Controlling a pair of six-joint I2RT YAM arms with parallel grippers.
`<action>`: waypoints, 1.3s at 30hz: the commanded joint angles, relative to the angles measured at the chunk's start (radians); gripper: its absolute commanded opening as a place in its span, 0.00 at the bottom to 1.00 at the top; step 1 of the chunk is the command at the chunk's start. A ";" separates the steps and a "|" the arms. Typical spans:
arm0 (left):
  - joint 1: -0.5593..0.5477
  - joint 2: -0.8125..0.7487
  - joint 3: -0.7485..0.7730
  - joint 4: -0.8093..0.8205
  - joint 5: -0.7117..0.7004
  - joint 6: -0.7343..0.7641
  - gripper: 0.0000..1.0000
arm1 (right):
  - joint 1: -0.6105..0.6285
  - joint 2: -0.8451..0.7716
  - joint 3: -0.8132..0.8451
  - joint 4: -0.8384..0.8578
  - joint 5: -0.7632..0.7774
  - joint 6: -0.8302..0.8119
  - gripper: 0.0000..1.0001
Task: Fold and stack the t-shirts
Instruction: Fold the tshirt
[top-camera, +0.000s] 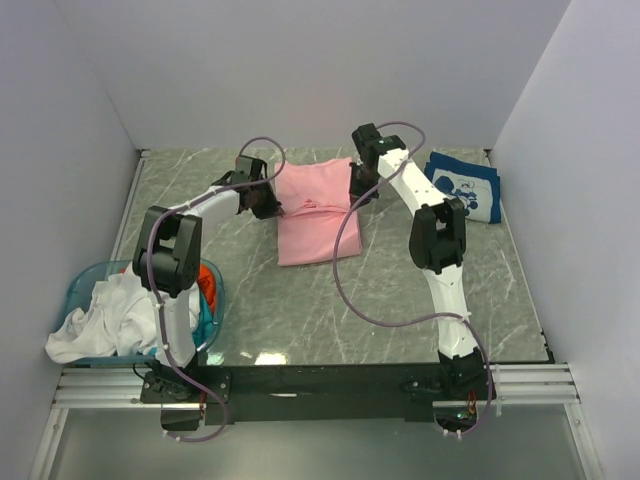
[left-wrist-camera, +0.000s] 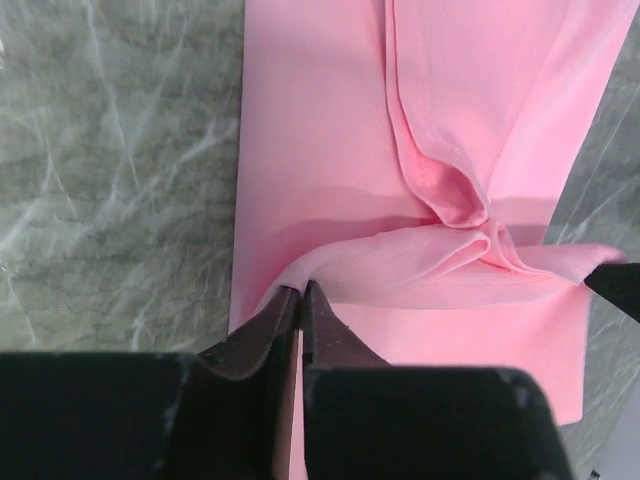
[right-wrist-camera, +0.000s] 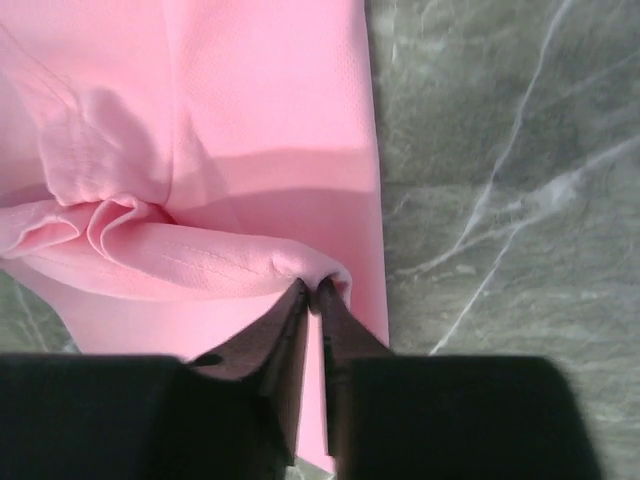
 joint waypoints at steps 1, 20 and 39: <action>0.014 -0.013 0.042 0.064 -0.009 -0.042 0.10 | -0.017 0.009 0.058 0.047 -0.046 -0.014 0.20; -0.037 -0.264 -0.175 0.100 -0.040 -0.029 0.72 | -0.047 -0.457 -0.511 0.301 -0.188 -0.122 0.62; -0.164 -0.157 -0.230 0.098 0.018 -0.049 0.71 | -0.046 -0.405 -0.695 0.414 -0.299 -0.128 0.57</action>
